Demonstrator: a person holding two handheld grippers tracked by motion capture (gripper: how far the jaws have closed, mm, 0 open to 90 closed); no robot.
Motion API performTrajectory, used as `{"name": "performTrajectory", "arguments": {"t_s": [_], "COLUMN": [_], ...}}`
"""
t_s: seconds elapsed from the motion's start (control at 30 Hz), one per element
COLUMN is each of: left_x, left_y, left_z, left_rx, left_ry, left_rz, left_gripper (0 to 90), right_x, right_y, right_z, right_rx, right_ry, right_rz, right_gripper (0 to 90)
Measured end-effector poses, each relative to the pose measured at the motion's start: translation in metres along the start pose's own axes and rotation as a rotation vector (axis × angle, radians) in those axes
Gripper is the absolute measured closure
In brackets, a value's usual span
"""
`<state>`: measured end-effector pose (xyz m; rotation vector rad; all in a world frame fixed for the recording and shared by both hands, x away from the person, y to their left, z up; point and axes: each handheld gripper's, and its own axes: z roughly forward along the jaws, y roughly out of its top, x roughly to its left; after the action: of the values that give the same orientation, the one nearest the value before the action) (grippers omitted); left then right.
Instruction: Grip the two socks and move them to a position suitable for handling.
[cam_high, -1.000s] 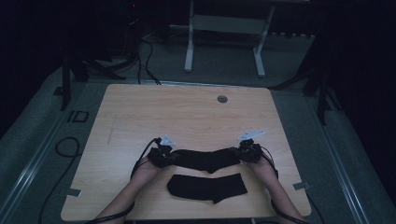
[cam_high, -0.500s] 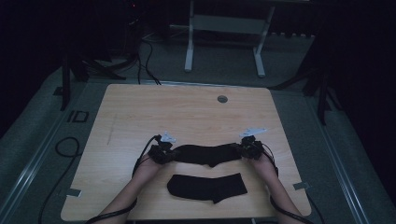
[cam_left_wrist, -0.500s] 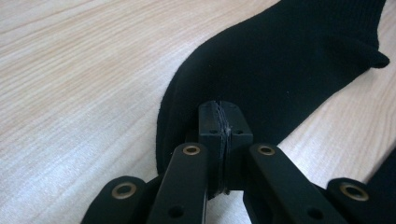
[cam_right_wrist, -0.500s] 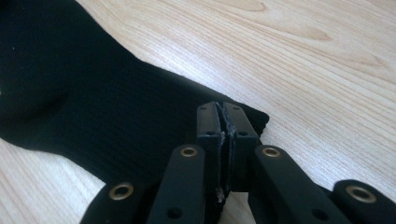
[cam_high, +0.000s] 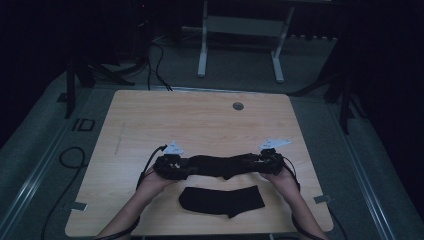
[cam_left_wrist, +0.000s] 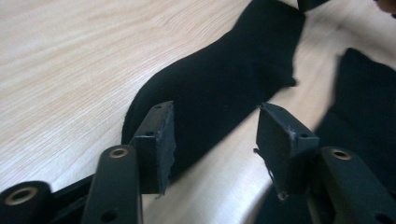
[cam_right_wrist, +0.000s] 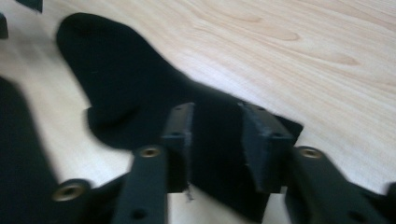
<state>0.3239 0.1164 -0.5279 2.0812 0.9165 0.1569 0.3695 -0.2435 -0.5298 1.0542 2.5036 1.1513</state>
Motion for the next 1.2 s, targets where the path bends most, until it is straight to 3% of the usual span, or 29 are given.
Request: {"name": "performTrajectory", "arguments": {"t_s": [0.17,0.2,0.3,0.43,0.6,0.67,0.7,0.9,0.97,1.07,1.2], "left_x": [-0.007,-0.010,-0.015,-0.021,-0.026,-0.027,-0.027,-0.030,-0.031,-0.030,-0.033], "left_y": [-0.013,-0.022,-0.033,-0.046,-0.054,-0.054,-0.056,-0.058,-0.058,-0.061,-0.061], "left_z": [-0.015,-0.019,-0.020,-0.018,-0.014,-0.014,-0.011,-0.007,-0.007,-0.006,-0.006], "left_rx": [0.011,0.034,0.057,0.109,0.129,0.129,0.135,0.148,0.145,0.141,0.135], "left_ry": [-0.015,-0.025,-0.033,-0.032,-0.023,-0.022,-0.043,-0.019,-0.008,-0.008,0.008], "left_rz": [-0.020,-0.022,-0.045,-0.049,-0.042,-0.040,-0.034,-0.016,-0.009,-0.001,0.014], "left_gripper": [46.5,46.5,47.5,49.0,50.7,54.2,54.5,62.9,68.5,82.8,86.4], "right_x": [0.017,0.020,0.025,0.029,0.036,0.038,0.041,0.045,0.046,0.050,0.052], "right_y": [-0.017,-0.023,-0.036,-0.051,-0.064,-0.066,-0.068,-0.070,-0.070,-0.069,-0.068], "right_z": [-0.019,-0.023,-0.030,-0.034,-0.033,-0.034,-0.034,-0.033,-0.033,-0.032,-0.030], "right_rx": [0.022,0.027,0.043,0.068,0.108,0.114,0.126,0.132,0.132,0.135,0.135], "right_ry": [0.027,0.027,0.024,0.010,0.012,0.008,-0.005,-0.037,-0.043,-0.039,-0.045], "right_rz": [-0.009,-0.011,0.006,0.013,0.026,0.021,0.001,-0.022,-0.030,-0.056,-0.059], "right_gripper": [55.2,54.4,53.8,53.6,53.9,55.4,58.0,65.4,67.8,79.8,83.4]}}
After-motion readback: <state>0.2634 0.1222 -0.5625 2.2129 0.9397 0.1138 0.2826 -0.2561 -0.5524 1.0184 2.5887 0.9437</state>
